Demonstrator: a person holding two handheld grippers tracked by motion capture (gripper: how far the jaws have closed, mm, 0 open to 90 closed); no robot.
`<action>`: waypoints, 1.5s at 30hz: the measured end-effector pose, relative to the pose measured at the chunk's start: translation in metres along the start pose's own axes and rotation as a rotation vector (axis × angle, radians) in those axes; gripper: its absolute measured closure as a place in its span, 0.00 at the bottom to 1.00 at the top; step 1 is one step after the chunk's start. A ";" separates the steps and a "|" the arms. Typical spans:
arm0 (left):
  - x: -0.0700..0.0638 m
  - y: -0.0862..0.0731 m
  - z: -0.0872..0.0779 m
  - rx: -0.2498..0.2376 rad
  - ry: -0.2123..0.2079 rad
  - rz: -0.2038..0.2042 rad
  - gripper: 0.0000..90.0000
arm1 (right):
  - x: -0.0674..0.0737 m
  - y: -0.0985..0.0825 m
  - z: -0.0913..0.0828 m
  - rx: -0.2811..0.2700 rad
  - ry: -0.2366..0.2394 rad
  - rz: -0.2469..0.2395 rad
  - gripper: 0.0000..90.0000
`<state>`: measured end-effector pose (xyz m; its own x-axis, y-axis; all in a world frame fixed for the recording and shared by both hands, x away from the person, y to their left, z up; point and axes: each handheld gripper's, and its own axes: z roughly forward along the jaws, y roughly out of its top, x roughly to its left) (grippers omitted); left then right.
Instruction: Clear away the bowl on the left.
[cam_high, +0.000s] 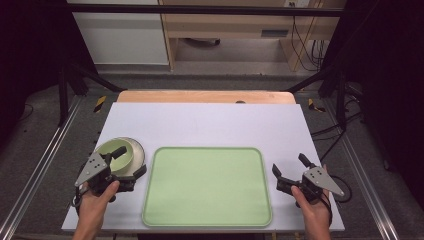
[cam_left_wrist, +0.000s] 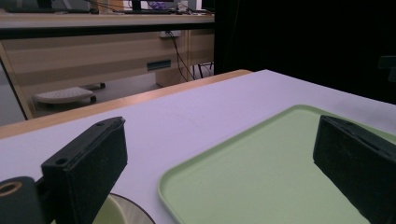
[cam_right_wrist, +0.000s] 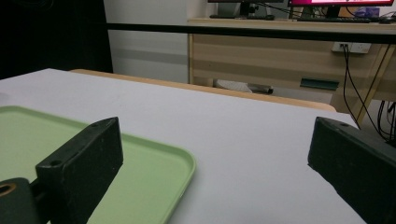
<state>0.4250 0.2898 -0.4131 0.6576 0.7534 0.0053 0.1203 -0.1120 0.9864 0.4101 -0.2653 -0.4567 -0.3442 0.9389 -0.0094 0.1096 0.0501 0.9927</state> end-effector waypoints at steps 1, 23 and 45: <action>0.000 0.000 0.000 0.000 0.000 0.000 0.03 | 0.000 0.000 0.000 -0.002 -0.001 0.005 0.04; 0.055 0.050 0.010 0.024 0.099 0.073 0.04 | -0.001 0.001 -0.003 -0.007 -0.011 -0.013 0.04; 0.097 0.015 -0.018 0.182 0.340 -0.009 0.06 | -0.002 0.001 -0.002 0.003 -0.016 -0.017 0.04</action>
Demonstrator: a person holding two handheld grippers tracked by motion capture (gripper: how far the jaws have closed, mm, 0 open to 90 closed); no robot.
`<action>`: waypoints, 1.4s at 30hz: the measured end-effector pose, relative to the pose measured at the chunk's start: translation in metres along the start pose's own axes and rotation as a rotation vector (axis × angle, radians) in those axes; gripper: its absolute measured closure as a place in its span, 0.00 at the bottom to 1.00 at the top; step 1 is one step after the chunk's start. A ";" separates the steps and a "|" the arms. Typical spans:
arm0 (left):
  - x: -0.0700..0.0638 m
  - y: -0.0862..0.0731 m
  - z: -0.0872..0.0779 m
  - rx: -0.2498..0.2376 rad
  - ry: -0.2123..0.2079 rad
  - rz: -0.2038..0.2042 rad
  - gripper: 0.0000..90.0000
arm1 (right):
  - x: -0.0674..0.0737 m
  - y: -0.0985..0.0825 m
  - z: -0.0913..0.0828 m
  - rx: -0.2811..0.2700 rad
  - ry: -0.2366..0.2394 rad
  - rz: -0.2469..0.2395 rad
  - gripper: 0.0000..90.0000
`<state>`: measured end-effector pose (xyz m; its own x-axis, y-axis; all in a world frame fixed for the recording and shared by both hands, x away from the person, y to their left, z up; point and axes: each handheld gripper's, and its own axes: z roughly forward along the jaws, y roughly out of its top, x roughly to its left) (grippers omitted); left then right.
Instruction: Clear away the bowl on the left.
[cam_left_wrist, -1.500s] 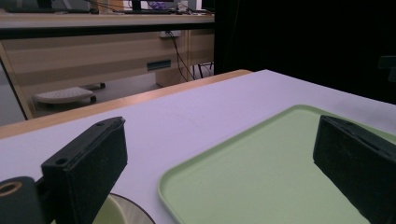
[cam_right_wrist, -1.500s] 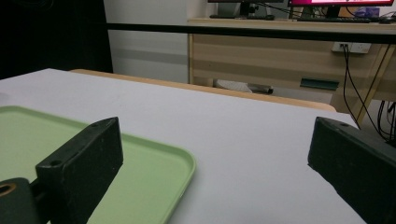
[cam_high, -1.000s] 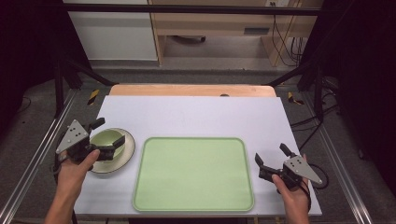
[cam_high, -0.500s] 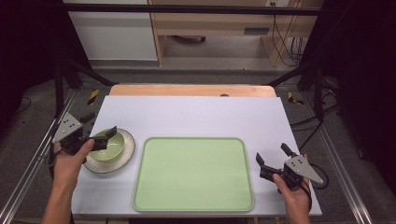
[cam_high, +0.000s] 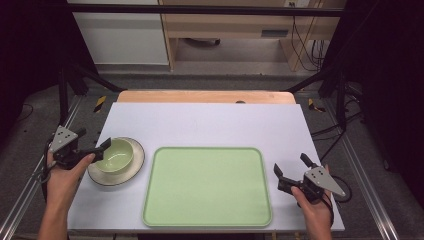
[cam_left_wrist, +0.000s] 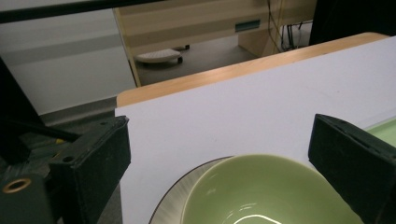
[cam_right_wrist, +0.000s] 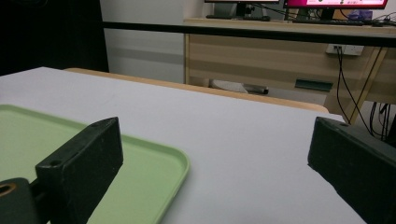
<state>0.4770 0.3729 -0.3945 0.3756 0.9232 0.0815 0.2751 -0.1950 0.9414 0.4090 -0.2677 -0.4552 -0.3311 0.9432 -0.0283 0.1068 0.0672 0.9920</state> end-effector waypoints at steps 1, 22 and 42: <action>0.000 0.000 0.000 0.000 0.000 0.000 0.06 | 0.000 0.000 0.000 0.002 -0.004 0.001 0.04; 0.013 -0.025 0.012 0.155 0.027 -0.097 0.17 | 0.002 0.000 0.001 0.010 -0.001 -0.010 0.05; 0.013 -0.030 0.014 0.271 0.036 -0.219 0.48 | 0.001 0.000 0.001 0.018 -0.010 -0.002 0.07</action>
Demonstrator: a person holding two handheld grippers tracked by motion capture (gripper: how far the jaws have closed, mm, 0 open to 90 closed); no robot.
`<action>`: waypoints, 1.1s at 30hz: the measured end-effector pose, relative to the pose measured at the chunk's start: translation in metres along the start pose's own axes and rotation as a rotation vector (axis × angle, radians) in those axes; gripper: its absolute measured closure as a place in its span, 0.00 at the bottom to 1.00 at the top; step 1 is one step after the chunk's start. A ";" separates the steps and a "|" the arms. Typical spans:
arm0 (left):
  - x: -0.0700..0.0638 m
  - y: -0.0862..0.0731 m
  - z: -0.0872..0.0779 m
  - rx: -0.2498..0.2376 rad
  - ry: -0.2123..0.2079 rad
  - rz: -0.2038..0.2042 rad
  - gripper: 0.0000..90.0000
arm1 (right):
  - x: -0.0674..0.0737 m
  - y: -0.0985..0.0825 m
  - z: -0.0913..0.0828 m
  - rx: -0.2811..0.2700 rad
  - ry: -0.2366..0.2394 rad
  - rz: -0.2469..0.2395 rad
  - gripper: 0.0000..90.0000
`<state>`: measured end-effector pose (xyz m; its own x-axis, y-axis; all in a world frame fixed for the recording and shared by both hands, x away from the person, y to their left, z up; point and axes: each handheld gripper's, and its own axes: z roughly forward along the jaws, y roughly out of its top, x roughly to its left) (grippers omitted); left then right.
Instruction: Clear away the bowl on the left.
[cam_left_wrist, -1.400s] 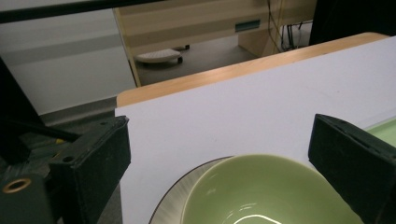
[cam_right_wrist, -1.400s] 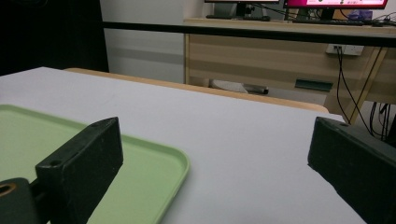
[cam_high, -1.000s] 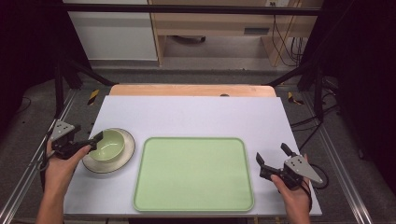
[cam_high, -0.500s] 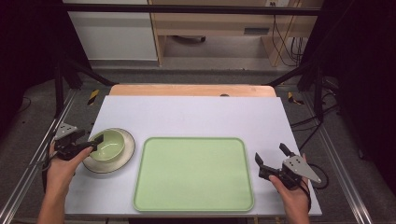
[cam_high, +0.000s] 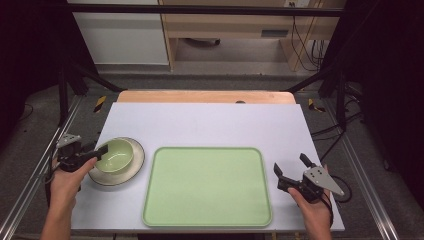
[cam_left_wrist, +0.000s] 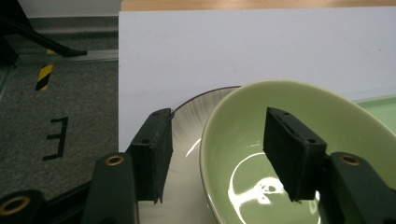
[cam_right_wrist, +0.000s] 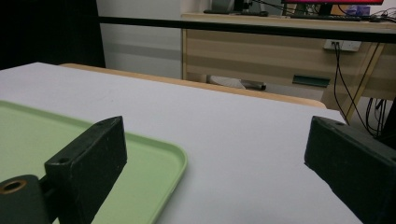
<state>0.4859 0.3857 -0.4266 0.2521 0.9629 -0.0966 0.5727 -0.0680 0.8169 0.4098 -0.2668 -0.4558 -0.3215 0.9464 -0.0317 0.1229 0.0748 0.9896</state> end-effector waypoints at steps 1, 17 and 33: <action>0.000 0.000 0.000 0.000 0.000 0.000 0.50 | 0.000 0.000 0.000 0.000 0.001 0.001 0.07; 0.004 -0.002 0.004 0.113 0.016 -0.015 0.63 | 0.001 0.000 0.000 0.004 0.009 -0.001 0.06; 0.001 -0.001 0.008 0.161 0.025 -0.041 0.72 | 0.002 0.000 0.000 0.007 0.016 0.003 0.06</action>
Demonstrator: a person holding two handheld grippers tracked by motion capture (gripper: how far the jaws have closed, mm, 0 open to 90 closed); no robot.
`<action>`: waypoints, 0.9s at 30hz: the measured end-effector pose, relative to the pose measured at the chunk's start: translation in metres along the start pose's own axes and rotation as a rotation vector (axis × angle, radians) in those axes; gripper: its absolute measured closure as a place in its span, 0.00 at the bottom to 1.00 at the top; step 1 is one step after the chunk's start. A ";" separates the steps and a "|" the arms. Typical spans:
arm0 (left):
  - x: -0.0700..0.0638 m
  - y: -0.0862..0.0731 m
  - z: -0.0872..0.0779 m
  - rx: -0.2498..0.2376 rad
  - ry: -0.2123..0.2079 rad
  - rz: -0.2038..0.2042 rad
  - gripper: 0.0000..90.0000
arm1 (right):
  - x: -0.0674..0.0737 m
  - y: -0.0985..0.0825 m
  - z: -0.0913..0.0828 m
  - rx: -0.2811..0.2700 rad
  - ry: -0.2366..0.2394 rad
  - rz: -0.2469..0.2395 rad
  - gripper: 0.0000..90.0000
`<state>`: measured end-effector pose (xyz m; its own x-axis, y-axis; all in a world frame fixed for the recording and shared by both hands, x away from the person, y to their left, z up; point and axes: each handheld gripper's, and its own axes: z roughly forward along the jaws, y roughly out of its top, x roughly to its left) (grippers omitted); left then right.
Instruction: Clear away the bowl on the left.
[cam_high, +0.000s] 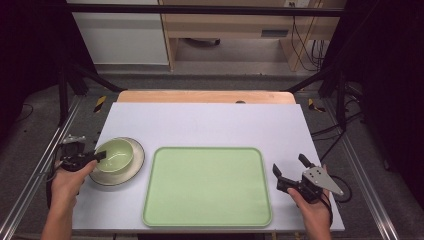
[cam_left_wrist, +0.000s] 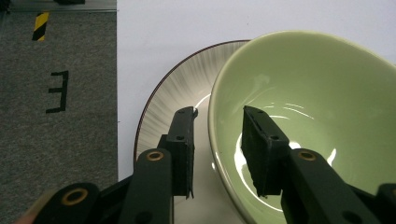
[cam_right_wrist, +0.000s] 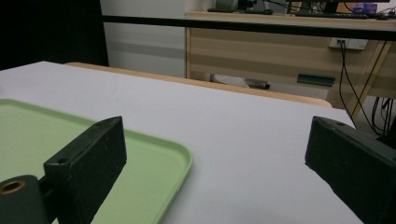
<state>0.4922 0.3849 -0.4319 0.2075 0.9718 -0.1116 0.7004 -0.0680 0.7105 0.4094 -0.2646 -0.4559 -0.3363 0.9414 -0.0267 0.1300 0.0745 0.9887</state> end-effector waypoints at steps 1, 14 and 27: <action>0.000 0.000 0.000 0.008 0.002 0.002 0.73 | 0.000 0.000 0.000 -0.001 0.002 -0.001 0.06; -0.002 0.000 0.005 0.052 0.000 -0.011 0.80 | 0.001 0.000 0.000 -0.001 0.007 0.001 0.06; 0.003 -0.002 0.004 0.059 -0.014 -0.038 0.85 | 0.002 0.000 0.001 0.001 0.013 -0.002 0.06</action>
<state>0.4943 0.3867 -0.4366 0.1891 0.9708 -0.1477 0.7468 -0.0445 0.6636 0.4099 -0.2626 -0.4565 -0.3488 0.9368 -0.0266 0.1302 0.0765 0.9885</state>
